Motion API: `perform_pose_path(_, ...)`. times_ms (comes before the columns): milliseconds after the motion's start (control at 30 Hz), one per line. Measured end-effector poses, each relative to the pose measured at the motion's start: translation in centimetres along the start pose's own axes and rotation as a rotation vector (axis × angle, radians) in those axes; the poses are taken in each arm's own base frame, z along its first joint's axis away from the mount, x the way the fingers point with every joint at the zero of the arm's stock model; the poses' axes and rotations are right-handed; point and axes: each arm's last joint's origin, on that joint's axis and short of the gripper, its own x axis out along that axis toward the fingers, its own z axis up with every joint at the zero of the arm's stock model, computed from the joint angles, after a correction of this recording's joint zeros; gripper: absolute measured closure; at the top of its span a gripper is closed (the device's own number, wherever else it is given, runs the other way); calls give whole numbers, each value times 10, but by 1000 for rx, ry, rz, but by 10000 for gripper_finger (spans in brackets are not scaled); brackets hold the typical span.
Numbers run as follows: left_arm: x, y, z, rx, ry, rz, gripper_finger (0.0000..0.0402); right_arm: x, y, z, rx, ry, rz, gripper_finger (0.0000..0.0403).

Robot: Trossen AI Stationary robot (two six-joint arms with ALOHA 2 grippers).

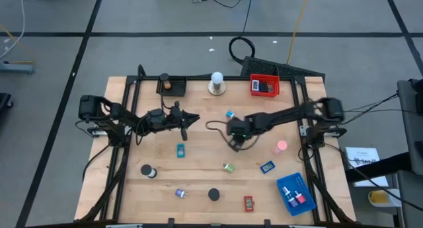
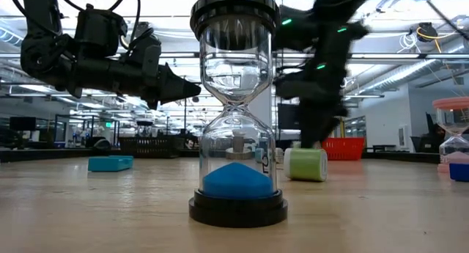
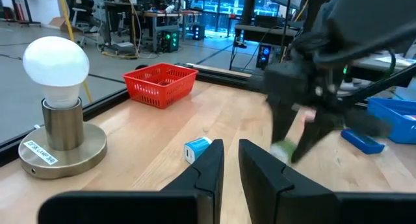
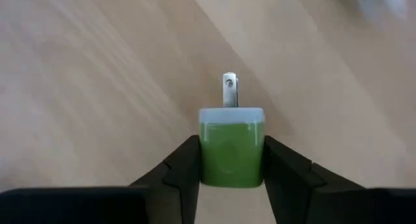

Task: Pick & Place Office items
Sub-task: Put the green charger adapter into the blue bin

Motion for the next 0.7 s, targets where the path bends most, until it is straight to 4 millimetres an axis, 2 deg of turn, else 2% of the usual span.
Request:
perform_pose_path(133, 0, 0, 0, 0, -1, 0, 346, -12, -15, -32, 156, -23, 18, 277)
perform_pose_path(233, 0, 0, 0, 0, -1, 0, 346, -9, -27, -58, 236, -9, 18, 275)
perform_pose_path(367, 0, 0, 0, 0, 0, 0, 346, -7, -33, -77, 291, -23, 33, 273)
perform_pose_path(500, 0, 0, 0, 0, 0, 0, 346, -8, -34, -81, 275, -23, 44, 264)
perform_pose_path(700, 0, 0, 0, 0, 0, 0, 346, -21, -32, -70, 261, -25, 48, 205)
